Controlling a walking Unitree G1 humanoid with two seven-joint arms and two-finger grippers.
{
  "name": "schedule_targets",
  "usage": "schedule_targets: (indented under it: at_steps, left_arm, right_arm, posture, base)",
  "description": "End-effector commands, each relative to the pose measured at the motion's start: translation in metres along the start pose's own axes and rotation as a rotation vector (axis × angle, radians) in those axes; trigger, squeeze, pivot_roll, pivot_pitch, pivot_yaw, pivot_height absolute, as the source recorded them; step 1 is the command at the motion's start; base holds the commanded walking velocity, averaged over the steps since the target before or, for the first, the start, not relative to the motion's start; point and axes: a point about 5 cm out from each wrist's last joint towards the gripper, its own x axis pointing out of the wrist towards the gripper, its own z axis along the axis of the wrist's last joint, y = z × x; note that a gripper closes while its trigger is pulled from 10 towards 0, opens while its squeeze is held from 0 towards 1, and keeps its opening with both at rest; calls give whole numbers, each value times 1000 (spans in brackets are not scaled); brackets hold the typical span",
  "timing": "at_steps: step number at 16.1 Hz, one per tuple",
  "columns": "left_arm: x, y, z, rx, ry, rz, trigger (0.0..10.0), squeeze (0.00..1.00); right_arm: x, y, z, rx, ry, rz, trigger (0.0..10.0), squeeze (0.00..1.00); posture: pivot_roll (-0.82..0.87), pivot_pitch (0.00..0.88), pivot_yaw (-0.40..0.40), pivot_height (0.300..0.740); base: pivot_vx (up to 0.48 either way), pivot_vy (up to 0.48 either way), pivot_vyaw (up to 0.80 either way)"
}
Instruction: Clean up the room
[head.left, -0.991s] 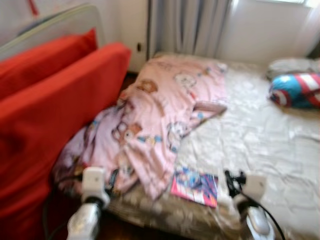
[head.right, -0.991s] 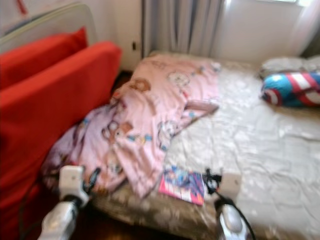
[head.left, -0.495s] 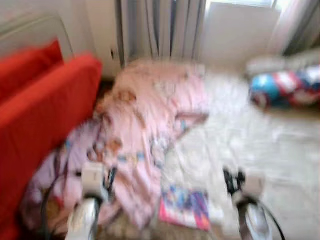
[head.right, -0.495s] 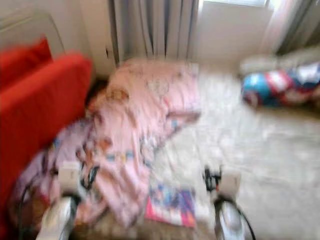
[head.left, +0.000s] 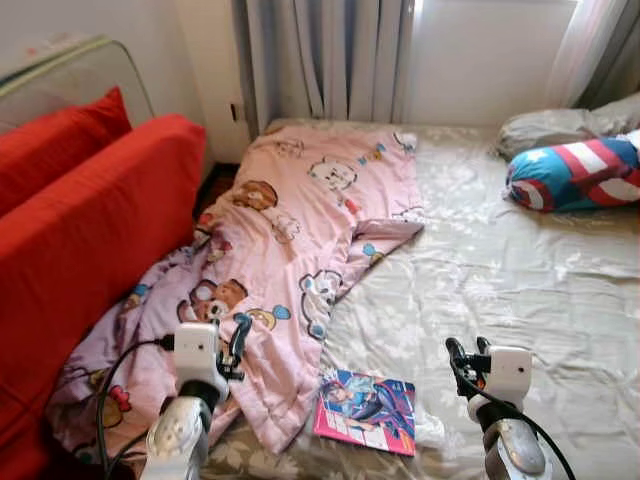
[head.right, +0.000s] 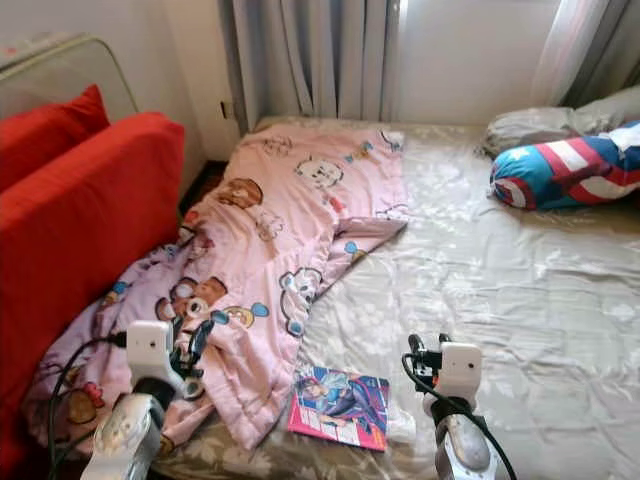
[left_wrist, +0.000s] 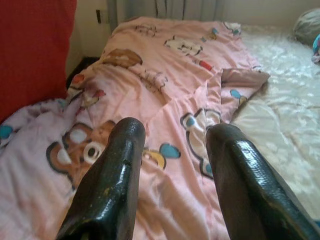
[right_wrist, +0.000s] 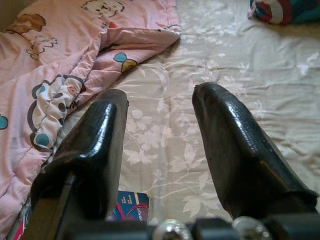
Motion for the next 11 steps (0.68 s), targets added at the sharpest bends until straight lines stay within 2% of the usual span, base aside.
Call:
schedule_targets:
  at_steps: [1,4,8,10,11]
  left_arm:
    - [-2,2,-1,1,11,-5,10000,0]
    - [1,-1,2,-1,-3,-9,10000,0]
    - [5,0,7,-2,-20,1,10000,0]
    - [5,-1,8,-2,-23,0,10000,0]
    - [6,-2,8,-2,-23,-2,10000,0]
  right_arm:
    - [0,0,8,-26,-40,12,10000,0]
    - [0,-5,13,-34,-58,20,10000,0]
    - [3,-3,18,-33,-71,16,10000,0]
    - [5,-1,14,-49,-24,19,10000,0]
    - [5,0,14,-51,-22,16,10000,0]
  posture:
    - [-58,33,-8,740]
    - [-54,8,-16,740]
    - [-60,0,-17,740]
    - [-59,0,-14,740]
    - [-58,0,-16,725]
  base:
    - [0,0,0]
    - [0,0,0]
    - [0,0,0]
    - [0,0,0]
    - [0,0,0]
